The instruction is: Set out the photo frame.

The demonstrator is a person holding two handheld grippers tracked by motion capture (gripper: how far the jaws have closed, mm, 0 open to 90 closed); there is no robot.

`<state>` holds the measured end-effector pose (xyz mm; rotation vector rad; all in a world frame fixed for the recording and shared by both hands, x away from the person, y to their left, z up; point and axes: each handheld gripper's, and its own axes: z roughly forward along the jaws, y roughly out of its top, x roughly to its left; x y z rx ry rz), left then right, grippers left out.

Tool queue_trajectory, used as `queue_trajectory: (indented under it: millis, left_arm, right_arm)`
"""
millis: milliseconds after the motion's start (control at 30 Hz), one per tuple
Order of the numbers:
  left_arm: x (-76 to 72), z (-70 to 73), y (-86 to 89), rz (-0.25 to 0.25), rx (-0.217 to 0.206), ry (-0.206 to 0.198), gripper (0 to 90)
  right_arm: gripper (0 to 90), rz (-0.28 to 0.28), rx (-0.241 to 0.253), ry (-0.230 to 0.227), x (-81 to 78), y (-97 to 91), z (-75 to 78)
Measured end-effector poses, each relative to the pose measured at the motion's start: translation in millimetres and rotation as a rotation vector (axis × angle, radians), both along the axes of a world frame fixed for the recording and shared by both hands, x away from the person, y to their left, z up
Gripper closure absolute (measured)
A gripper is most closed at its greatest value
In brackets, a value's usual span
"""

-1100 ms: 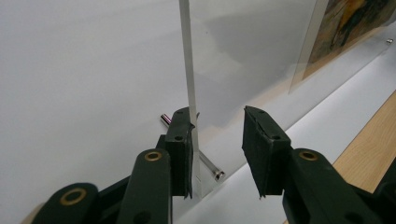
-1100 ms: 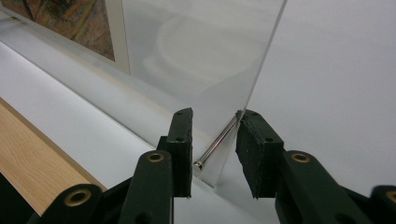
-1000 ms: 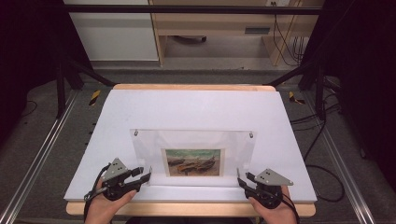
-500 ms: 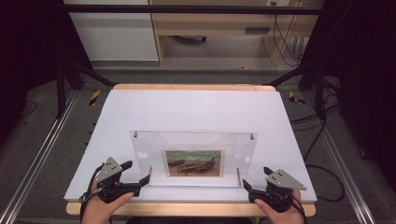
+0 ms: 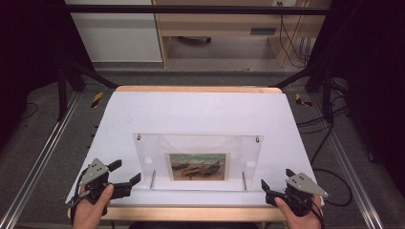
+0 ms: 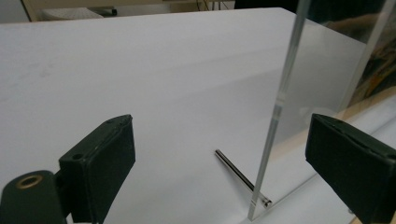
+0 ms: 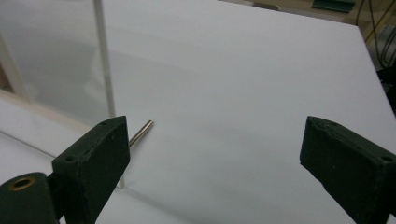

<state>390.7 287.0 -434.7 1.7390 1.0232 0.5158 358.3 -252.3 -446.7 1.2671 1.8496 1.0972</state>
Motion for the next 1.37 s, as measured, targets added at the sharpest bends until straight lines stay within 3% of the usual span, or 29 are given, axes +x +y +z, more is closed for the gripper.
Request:
queue_trajectory:
  millis: [267, 367, 400, 433, 500, 600, 633, 867, 933, 1000, 1033, 1067, 1100, 1133, 1267, 1367]
  left_arm:
    - [12.9, -3.5, 16.8, 0.112, 0.030, -0.012, 8.9]
    - [25.8, -10.8, 25.4, 0.186, 0.096, -0.011, 9.0]
    - [25.8, -10.8, 25.4, 0.186, 0.096, -0.011, 9.2]
    - [31.2, -13.1, 27.2, 0.226, 0.115, -0.007, 9.2]
    - [41.6, -15.5, 28.0, 0.280, 0.139, 0.002, 11.7]
    - [48.5, -16.2, 26.0, 0.282, 0.172, -0.012, 11.7]
    - [56.2, -16.7, 23.4, 0.282, 0.192, -0.022, 11.7]
    - [76.7, -23.8, 16.5, 0.281, 0.210, -0.006, 11.5]
    - [83.7, -25.2, 16.1, 0.279, 0.199, 0.013, 11.5]
    - [92.5, -25.0, 16.5, 0.256, 0.131, 0.048, 11.5]
    - [98.8, -24.3, 15.1, 0.235, 0.139, 0.055, 10.9]
    - [98.8, -24.3, 15.1, 0.235, 0.139, 0.055, 10.3]
    - [100.6, -24.1, 13.9, 0.232, 0.151, 0.054, 10.0]
    - [101.1, -25.2, 11.4, 0.213, 0.128, 0.077, 9.3]
    - [99.4, -25.5, 7.0, 0.173, 0.119, 0.108, 8.0]
    - [98.9, -24.6, 2.7, 0.130, 0.120, 0.114, 7.3]
  right_arm:
    - [9.3, -0.049, -0.011, -0.001, 7.5, -11.2, -1.5]
    - [10.4, -0.070, -0.032, 0.012, 15.6, -13.8, -5.2]
    - [10.4, -0.070, -0.032, 0.012, 15.6, -13.8, -5.2]
    - [11.0, -0.079, -0.046, 0.012, 19.3, -14.8, -6.3]
    - [12.3, -0.132, -0.083, 0.019, 34.4, -19.0, -10.3]
    - [12.6, -0.154, -0.106, 0.016, 42.2, -20.5, -12.0]
    - [12.7, -0.164, -0.116, 0.012, 52.0, -22.1, -13.6]
    - [12.4, -0.181, -0.116, 0.027, 74.2, -22.0, -14.5]
    - [12.1, -0.183, -0.114, 0.037, 80.8, -23.3, -15.3]
    - [11.8, -0.188, -0.090, 0.057, 90.1, -24.3, -15.4]
    - [11.2, -0.199, -0.058, 0.083, 100.1, -25.2, -15.5]
    - [11.2, -0.199, -0.058, 0.083, 100.1, -25.2, -15.5]
    - [10.7, -0.195, -0.042, 0.109, 109.9, -24.8, -13.9]
    - [10.7, -0.196, -0.045, 0.118, 113.2, -23.6, -13.2]
    - [11.1, -0.191, -0.070, 0.146, 116.2, -19.4, -14.3]
    - [11.5, -0.171, -0.097, 0.140, 114.5, -16.6, -14.6]
